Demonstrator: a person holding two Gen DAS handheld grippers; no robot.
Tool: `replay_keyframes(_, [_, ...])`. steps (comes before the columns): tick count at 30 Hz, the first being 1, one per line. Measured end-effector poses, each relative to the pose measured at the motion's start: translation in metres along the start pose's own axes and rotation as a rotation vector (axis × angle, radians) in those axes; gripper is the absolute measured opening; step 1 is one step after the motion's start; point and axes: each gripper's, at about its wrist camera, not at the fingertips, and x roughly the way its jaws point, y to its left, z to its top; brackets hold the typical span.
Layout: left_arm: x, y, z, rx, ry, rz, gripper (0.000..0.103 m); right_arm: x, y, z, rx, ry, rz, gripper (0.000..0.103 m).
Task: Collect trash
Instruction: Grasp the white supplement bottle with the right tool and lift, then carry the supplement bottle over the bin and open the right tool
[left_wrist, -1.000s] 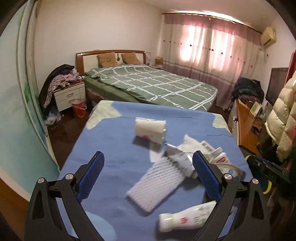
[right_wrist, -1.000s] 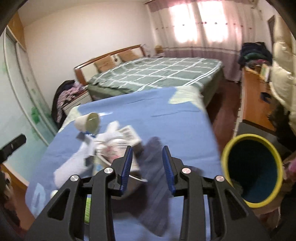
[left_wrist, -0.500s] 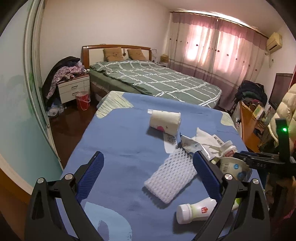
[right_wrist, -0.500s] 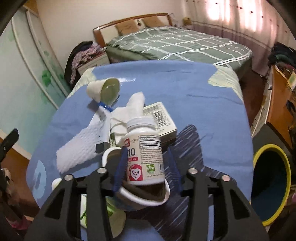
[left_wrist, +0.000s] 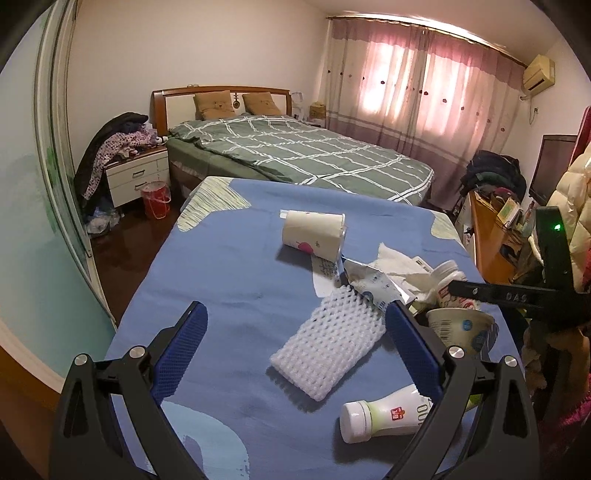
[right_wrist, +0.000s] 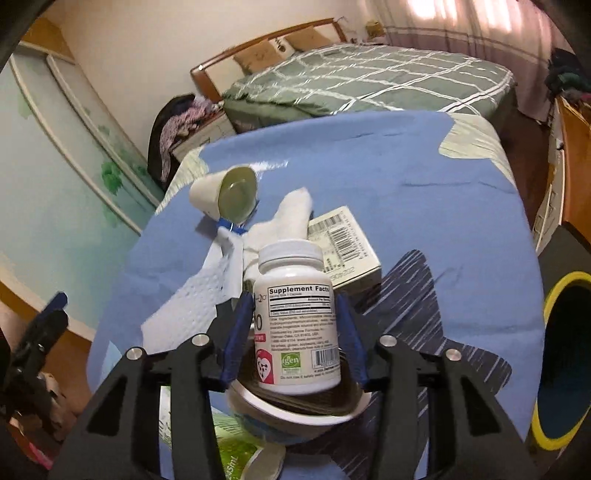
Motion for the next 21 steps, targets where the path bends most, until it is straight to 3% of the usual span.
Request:
replay_keyframes(12, [0.004, -0.021, -0.011, 0.049, 0.024, -0.048, 0.095, -0.041, -0.021, 0.000, 0.094, -0.154, -0.020, 0.044])
replay_keyframes(21, [0.009, -0.045, -0.022, 0.106, 0.061, -0.086, 0.095, -0.080, -0.085, -0.017, 0.237, -0.246, -0.108, 0.044])
